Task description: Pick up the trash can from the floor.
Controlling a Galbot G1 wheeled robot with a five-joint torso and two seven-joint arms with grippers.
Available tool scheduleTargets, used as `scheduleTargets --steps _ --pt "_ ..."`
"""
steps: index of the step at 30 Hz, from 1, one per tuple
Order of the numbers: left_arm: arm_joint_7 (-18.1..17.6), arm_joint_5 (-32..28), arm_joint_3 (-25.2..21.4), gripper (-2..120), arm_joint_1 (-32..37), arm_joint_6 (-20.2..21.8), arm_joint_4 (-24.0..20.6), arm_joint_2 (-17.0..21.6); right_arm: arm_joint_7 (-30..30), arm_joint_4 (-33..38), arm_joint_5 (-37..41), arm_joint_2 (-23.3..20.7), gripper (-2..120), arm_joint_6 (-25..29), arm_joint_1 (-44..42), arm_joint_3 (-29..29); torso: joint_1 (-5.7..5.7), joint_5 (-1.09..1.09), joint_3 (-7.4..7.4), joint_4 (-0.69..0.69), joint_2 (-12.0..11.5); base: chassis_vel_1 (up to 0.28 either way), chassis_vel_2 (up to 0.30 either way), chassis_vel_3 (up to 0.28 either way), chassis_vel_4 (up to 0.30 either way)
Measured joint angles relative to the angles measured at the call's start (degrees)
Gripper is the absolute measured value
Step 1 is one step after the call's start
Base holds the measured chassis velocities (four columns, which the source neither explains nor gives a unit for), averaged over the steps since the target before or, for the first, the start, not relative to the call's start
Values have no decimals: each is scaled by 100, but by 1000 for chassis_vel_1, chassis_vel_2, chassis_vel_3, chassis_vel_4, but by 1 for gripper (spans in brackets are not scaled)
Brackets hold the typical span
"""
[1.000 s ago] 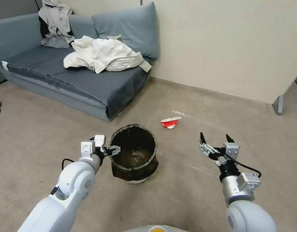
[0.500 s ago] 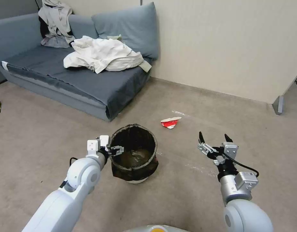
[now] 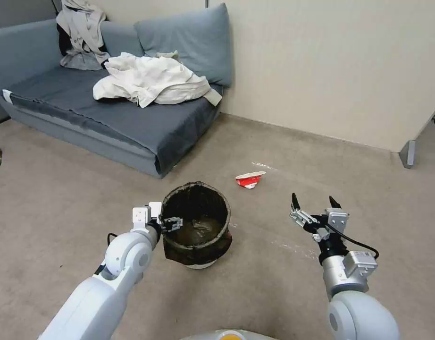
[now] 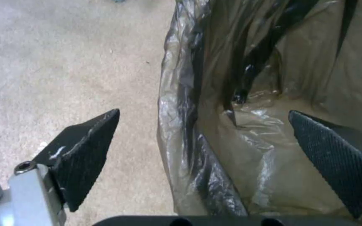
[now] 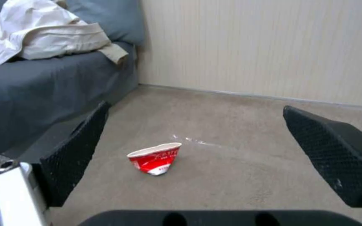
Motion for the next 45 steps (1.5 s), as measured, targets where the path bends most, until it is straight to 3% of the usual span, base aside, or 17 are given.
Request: scheduleTargets --steps 7,10,14,16,19,20,22,25,32,39,45 --pt "-286 -281 16 95 9 -2 101 -53 25 45 13 -30 100 21 -41 19 0 0 0 0 0 0 0 0 0" --pt "-396 -285 41 80 -8 -3 185 -79 70 52 51 -33 100 22 -18 11 0 0 0 0 0 0 0 0 0" --pt "-425 -301 60 70 -24 -5 203 -79 76 54 59 -36 100 22 -4 3 0 1 0 0 0 0 0 0 0" --pt "-442 -314 80 58 -35 -6 205 -69 78 53 63 -50 100 22 0 3 0 1 0 0 0 0 0 0 0" --pt "-452 -318 87 54 -39 -6 206 -65 78 50 64 -54 100 23 2 5 0 0 0 0 0 0 0 0 0" --pt "-464 -319 92 43 -43 -6 209 -63 79 46 65 -57 100 23 5 7 0 1 0 0 0 0 0 0 0" --pt "-478 -320 96 40 -47 -6 212 -63 79 43 66 -59 100 23 8 8 0 0 0 0 0 0 0 0 0" --pt "-547 -332 108 24 -49 -6 204 -66 80 31 67 -61 100 23 14 1 0 0 0 0 0 0 0 0 0" --pt "-592 -368 107 5 -52 -6 175 -64 80 25 68 -66 100 24 39 -20 0 -2 0 -1 0 0 0 0 0" --pt "-610 -379 89 3 -30 -6 127 -70 80 27 73 -102 100 23 36 -17 0 -1 0 0 0 0 0 0 0" --pt "-648 -442 -17 1 98 -115 -176 -48 80 49 83 -128 100 30 33 -1 0 0 0 0 0 0 0 0 0"
